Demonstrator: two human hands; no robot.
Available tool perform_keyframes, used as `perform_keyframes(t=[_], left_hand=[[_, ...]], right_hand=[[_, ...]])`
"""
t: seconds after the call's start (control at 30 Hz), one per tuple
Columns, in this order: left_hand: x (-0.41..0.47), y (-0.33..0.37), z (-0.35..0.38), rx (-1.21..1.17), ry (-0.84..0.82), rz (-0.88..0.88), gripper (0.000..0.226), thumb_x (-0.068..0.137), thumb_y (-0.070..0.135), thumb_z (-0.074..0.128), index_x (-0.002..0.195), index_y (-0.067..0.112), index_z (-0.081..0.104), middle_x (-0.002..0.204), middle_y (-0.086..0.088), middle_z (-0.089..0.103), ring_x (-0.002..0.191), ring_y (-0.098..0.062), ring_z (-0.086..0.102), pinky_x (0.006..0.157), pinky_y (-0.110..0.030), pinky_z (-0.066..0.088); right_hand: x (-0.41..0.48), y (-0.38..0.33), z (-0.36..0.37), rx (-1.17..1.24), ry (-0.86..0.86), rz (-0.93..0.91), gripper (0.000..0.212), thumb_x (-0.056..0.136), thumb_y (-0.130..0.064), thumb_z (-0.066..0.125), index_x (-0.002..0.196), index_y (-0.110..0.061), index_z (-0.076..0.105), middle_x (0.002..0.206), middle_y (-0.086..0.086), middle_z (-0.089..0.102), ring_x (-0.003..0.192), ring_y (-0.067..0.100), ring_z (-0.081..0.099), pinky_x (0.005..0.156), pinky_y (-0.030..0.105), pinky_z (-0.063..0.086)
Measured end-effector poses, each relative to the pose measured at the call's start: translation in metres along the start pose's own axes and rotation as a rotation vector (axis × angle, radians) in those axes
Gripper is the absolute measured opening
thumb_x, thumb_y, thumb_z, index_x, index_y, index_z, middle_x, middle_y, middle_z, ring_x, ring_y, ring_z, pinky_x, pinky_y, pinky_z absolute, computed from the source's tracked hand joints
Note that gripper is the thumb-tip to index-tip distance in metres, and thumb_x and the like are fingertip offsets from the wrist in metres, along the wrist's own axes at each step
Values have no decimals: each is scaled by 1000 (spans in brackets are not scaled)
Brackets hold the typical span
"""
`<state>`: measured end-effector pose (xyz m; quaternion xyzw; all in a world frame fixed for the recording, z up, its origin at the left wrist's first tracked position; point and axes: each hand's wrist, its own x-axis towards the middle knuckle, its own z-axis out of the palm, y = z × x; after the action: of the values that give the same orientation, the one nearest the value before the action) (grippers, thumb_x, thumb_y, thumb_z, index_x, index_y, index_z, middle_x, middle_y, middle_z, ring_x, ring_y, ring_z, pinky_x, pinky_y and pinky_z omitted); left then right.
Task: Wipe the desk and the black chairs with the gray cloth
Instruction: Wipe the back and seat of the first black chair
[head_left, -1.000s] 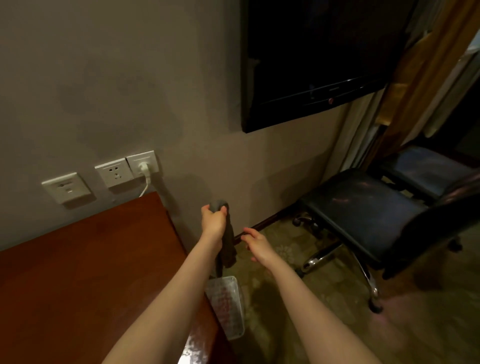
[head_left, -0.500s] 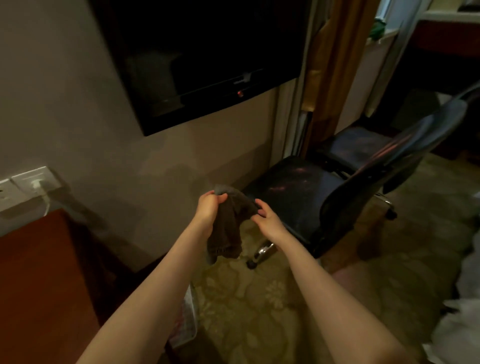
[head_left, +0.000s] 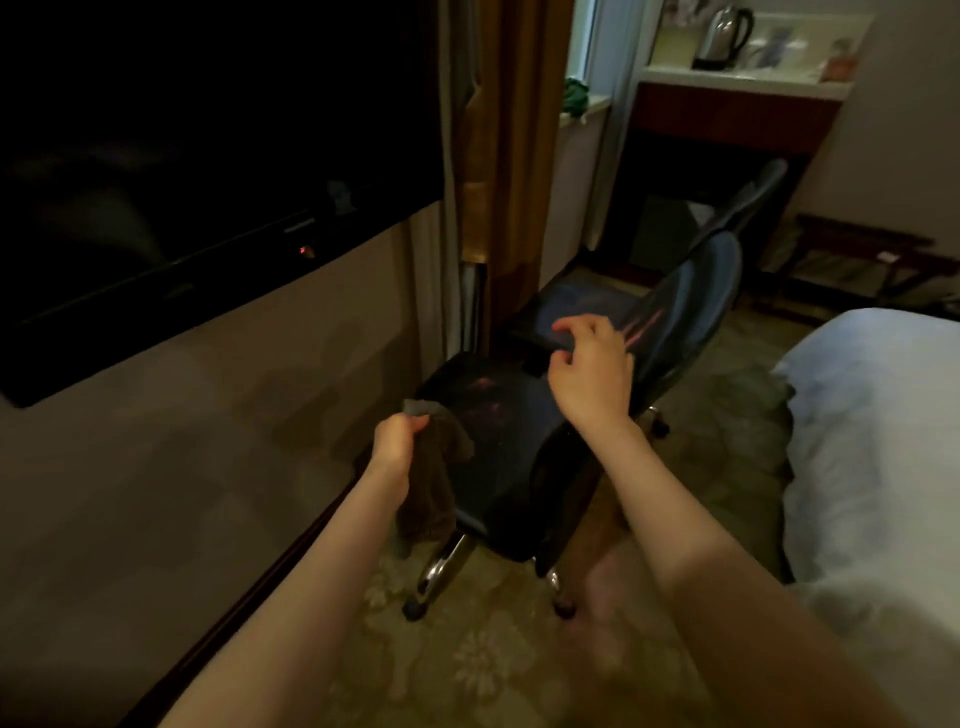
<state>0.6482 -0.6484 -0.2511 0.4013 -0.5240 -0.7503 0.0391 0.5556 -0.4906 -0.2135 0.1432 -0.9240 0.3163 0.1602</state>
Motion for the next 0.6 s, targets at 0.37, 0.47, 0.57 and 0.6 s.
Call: perform_keyframes(t=[0.37, 0.47, 0.57, 0.6], left_hand=[[32, 43, 98, 27, -192, 25, 22, 92, 9, 45, 108, 0, 57, 84, -12, 59, 74, -24, 54, 78, -31, 41], [37, 45, 129, 37, -228, 31, 28, 91, 9, 46, 115, -2, 57, 82, -12, 58, 75, -24, 54, 84, -33, 40], [36, 42, 158, 54, -270, 4, 32, 91, 11, 47, 118, -2, 56, 86, -13, 60, 79, -26, 56, 81, -34, 41], [34, 41, 168, 55, -281, -4, 32, 91, 12, 47, 119, -1, 56, 88, -13, 60, 80, -27, 56, 78, -34, 41]], right_hand=[[44, 89, -3, -578, -71, 255, 56, 87, -17, 58, 139, -20, 37, 155, 13, 12, 143, 33, 2, 113, 57, 7], [49, 98, -5, -560, -49, 213, 65, 86, -18, 61, 143, -23, 30, 156, 12, 7, 143, 33, 0, 113, 56, 6], [56, 115, -12, -560, -59, 195, 70, 84, -21, 63, 144, -23, 27, 156, 12, 3, 144, 33, -2, 113, 55, 6], [58, 122, -15, -549, -58, 191, 70, 84, -20, 63, 144, -23, 27, 156, 13, 2, 144, 33, -3, 113, 55, 6]])
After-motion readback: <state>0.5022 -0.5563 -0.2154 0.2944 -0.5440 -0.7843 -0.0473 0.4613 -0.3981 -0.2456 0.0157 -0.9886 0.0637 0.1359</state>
